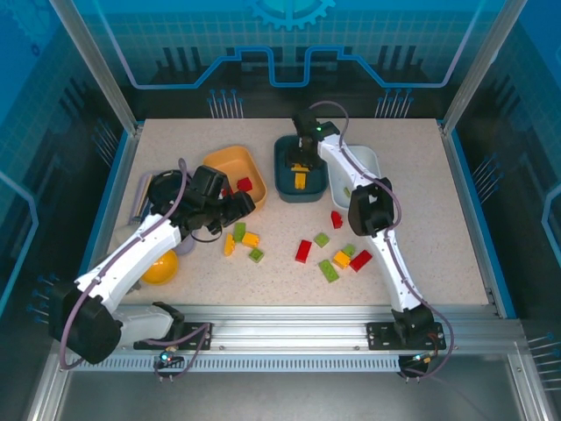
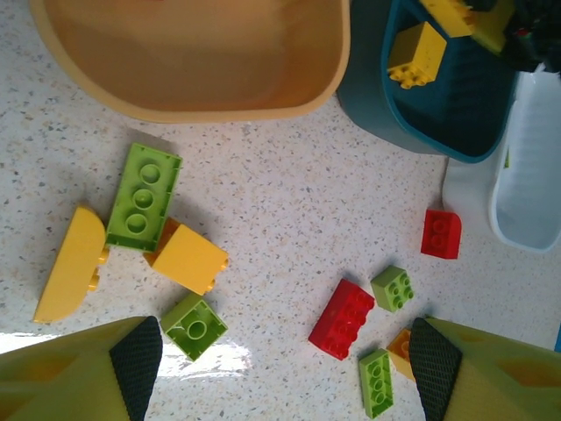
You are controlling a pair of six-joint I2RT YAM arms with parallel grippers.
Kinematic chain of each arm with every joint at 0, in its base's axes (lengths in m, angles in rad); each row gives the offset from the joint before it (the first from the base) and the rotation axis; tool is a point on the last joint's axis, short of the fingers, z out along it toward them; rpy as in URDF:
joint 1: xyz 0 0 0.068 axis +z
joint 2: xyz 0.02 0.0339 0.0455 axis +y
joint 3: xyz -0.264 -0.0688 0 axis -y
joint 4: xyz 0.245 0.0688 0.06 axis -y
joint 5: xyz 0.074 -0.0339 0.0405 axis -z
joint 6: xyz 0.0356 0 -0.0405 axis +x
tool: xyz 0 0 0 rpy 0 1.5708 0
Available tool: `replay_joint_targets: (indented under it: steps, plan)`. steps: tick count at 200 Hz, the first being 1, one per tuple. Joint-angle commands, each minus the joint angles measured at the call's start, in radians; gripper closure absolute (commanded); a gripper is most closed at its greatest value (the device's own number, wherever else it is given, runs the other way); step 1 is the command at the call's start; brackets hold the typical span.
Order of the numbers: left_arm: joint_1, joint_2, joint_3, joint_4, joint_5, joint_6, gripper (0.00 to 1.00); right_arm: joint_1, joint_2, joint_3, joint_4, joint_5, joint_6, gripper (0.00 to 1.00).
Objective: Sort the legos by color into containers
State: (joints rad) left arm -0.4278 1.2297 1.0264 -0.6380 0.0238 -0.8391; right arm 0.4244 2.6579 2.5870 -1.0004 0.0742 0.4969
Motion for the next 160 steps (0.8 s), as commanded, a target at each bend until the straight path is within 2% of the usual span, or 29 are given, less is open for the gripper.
replay_joint_targets:
  steps: [1, 26, 46, 64, 79, 112, 130, 160]
  plan:
    - [-0.008, 0.017, 0.043, -0.010, 0.033, 0.037, 0.22, 0.015, -0.049, 0.046, -0.021, -0.063, -0.005, 0.25]
    - [-0.011, 0.036, 0.037, -0.046, 0.022, 0.029, 0.23, 0.034, -0.144, 0.015, 0.004, -0.063, -0.013, 0.22]
    - [-0.011, 0.088, 0.053, -0.140, -0.018, -0.007, 0.24, 0.061, -0.259, -0.080, 0.025, -0.038, -0.028, 0.20]
    - [-0.011, 0.154, 0.065, -0.166, -0.022, -0.012, 0.27, 0.097, -0.439, -0.295, 0.119, -0.023, -0.068, 0.23]
    - [-0.011, 0.228, 0.093, -0.166, -0.034, 0.037, 0.31, 0.130, -0.598, -0.529, 0.236, -0.025, -0.103, 0.24]
    - [-0.008, 0.411, 0.190, -0.190, -0.161, 0.182, 0.41, 0.155, -0.867, -0.956, 0.410, -0.111, -0.104, 0.26]
    - [0.000, 0.479, 0.229, -0.189, -0.191, 0.218, 0.42, 0.164, -0.968, -1.111, 0.460, -0.188, -0.113, 0.26]
    - [0.004, 0.558, 0.262, -0.202, -0.246, 0.234, 0.43, 0.170, -1.073, -1.272, 0.490, -0.277, -0.106, 0.27]
